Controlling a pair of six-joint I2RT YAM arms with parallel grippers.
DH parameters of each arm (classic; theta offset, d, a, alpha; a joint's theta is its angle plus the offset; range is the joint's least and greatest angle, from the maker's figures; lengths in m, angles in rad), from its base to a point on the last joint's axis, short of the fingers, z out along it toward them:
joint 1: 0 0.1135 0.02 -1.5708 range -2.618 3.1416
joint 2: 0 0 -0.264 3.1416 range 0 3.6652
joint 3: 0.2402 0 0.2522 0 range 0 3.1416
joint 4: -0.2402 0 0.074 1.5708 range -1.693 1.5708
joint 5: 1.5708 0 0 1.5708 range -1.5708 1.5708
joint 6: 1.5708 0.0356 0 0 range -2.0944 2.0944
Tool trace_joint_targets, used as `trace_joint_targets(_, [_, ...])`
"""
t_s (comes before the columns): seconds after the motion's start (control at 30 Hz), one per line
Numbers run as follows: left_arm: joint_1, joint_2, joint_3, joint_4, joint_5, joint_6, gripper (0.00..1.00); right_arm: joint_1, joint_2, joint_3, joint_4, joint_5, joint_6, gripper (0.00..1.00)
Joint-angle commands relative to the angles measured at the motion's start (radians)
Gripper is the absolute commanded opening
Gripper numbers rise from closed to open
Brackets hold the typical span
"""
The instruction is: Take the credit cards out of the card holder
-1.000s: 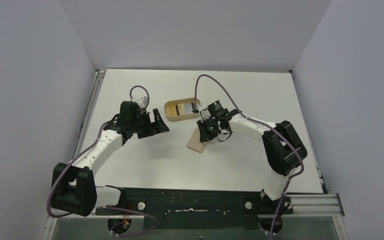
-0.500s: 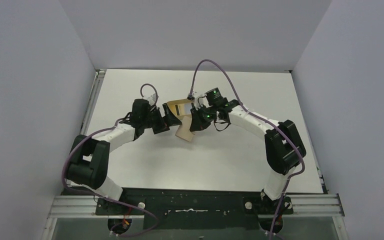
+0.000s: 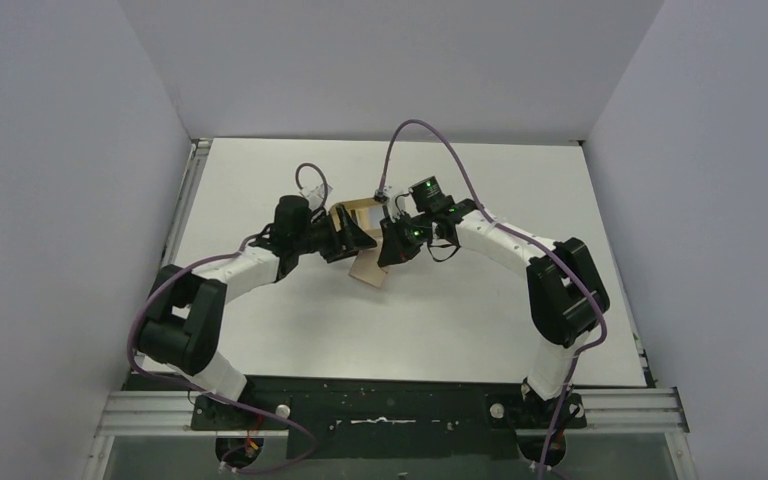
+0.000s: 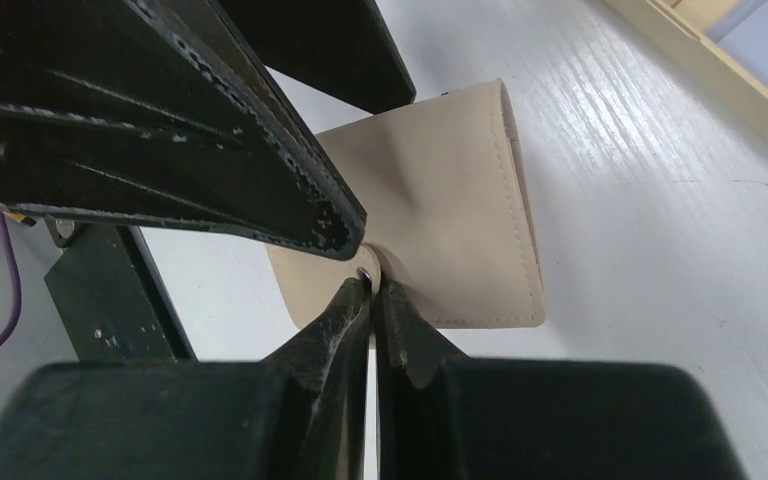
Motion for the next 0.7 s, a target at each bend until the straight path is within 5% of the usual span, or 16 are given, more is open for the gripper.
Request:
trace_joint_targets(0.0, [-0.03,-0.011,0.056,-0.011,-0.022,0.031,0.66,-0.004,-0.059,0.037,0.049,-0.06,0.014,0.0])
trace_joint_targets(0.1, [-0.038,-0.008,0.065,-0.038,-0.034,0.029,0.56,-0.004,-0.08,0.038,0.036,-0.067,0.011,0.0])
trace_joint_targets(0.2, [-0.04,0.004,0.063,-0.011,-0.006,0.001,0.32,-0.004,-0.105,0.036,0.026,-0.073,0.008,0.0])
trace_joint_targets(0.27, [-0.041,0.018,0.062,0.019,0.029,-0.028,0.02,-0.006,-0.118,0.033,0.024,-0.076,0.006,0.0])
trace_joint_targets(0.67, [-0.034,-0.029,0.085,-0.142,-0.06,0.006,0.0,-0.065,-0.243,-0.021,0.099,-0.208,0.096,0.0])
